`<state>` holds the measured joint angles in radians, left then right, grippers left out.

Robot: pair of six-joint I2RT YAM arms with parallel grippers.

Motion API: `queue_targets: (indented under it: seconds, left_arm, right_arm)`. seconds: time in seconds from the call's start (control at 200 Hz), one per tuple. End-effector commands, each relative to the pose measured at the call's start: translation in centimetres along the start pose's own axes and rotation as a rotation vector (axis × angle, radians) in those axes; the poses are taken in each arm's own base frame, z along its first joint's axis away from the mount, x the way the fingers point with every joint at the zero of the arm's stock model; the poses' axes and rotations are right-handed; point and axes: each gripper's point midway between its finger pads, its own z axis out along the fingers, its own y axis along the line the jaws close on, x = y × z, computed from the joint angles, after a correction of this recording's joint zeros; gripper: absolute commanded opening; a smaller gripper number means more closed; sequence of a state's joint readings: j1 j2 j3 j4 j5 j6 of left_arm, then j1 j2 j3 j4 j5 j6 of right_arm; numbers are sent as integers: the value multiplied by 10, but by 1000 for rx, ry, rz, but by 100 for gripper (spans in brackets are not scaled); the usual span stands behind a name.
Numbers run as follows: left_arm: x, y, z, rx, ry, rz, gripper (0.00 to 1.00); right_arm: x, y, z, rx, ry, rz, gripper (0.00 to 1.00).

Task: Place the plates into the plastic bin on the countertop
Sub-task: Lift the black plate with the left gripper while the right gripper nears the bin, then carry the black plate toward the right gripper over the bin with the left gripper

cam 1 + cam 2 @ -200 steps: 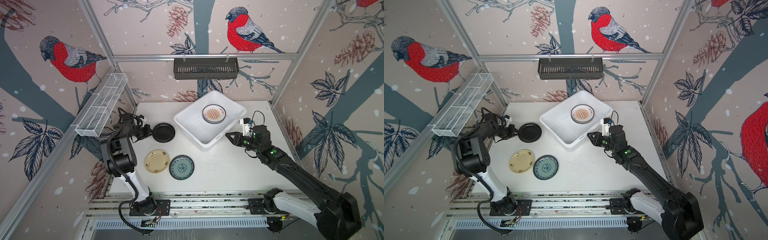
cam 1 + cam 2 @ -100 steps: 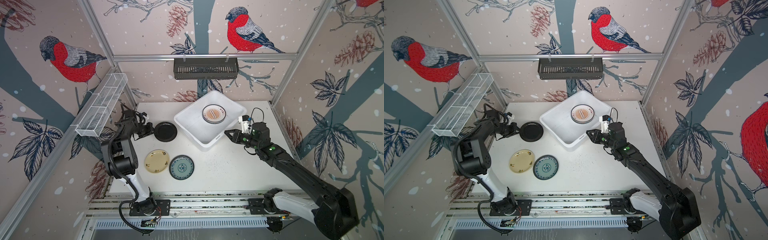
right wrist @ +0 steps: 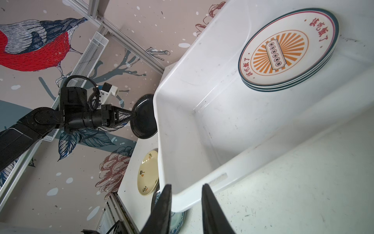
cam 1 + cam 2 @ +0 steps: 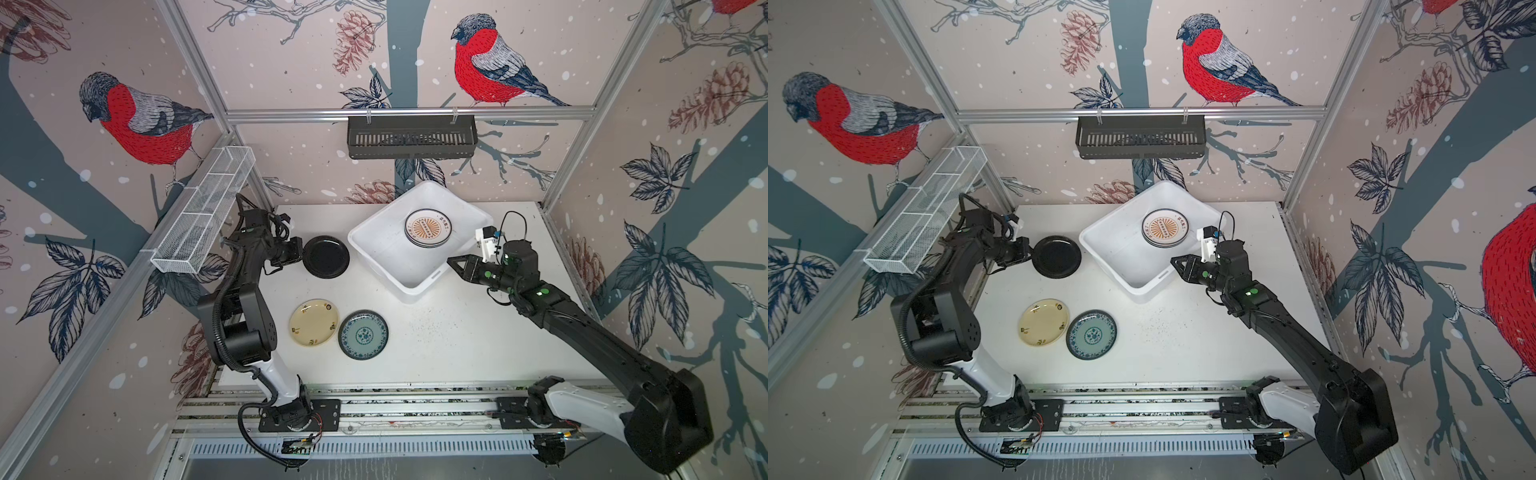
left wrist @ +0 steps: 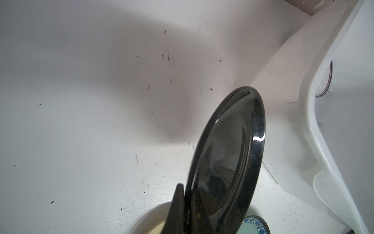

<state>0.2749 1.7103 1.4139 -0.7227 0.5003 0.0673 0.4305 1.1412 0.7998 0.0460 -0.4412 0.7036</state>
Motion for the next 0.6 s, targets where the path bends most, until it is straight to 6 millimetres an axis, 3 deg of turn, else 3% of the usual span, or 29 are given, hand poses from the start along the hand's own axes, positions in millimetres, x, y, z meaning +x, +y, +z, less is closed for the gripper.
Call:
queue_targets:
  seconds: [0.0,0.305,0.595]
  left_arm:
    - [-8,-5,-12,-19,-25,24,0]
    - [-29,-19,-42,-33,-99,50,0]
    - [-51,-46,-67,25,-155,103,0]
  right_arm:
    - [-8,9,0,-32,-14,-34,28]
    - [-15,18,8,-70,-2,-33,28]
    - [-25,36,16,-114,12,-58,29]
